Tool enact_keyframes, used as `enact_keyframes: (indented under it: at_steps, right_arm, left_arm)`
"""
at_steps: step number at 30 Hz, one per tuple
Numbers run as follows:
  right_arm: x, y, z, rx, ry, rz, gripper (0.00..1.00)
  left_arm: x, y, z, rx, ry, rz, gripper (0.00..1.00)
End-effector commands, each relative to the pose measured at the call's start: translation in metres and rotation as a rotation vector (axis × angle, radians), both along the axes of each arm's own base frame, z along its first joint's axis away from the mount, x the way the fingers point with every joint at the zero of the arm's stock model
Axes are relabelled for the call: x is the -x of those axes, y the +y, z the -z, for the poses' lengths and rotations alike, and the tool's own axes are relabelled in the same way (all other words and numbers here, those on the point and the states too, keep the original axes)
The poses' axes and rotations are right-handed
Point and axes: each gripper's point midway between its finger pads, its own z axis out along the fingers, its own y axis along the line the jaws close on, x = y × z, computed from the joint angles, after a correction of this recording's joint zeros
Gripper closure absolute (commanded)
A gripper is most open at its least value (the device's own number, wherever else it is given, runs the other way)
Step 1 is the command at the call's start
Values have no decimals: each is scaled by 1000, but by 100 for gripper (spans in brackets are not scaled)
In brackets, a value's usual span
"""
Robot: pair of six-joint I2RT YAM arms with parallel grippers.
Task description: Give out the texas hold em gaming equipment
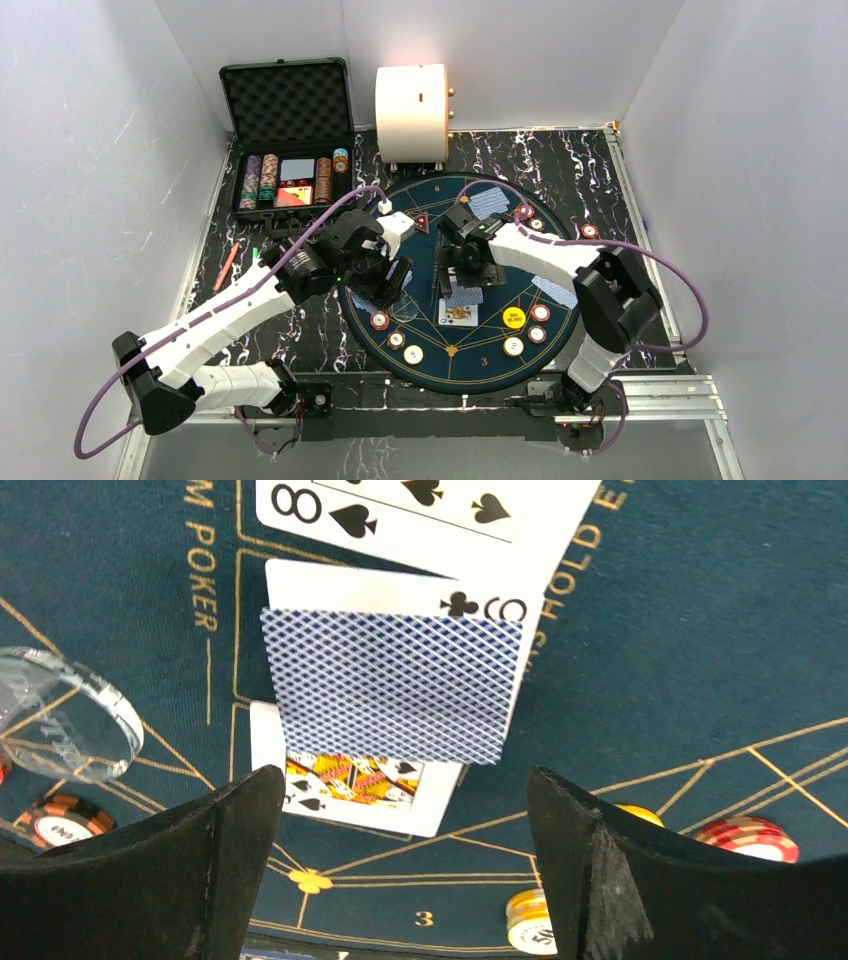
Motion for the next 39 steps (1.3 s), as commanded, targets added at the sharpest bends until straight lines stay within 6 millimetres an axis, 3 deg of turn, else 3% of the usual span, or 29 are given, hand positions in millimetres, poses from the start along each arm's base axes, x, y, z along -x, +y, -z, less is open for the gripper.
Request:
enact_keyframes:
  at_steps: [1,7,16,22,33,39]
  right_arm:
    - [-2,12,4,30,46,70,2]
    - [-2,14,9,93,56,181,2]
    - [0,25,17,131,71,152,2]
    - [-5,11,15,223,38,169,2]
    - [-6,17,20,152,29,100,2]
    - [1,2,25,199,43,74,2]
  left_arm:
    - [5,1,-14,46,-28,19,100]
    - [8,5,-14,49,-37,18,100]
    - [10,7,-17,56,-49,35,100]
    - [12,10,-17,51,-53,37,100]
    - [13,11,-18,57,-56,41,100]
    - [13,13,-20,57,-61,38,100]
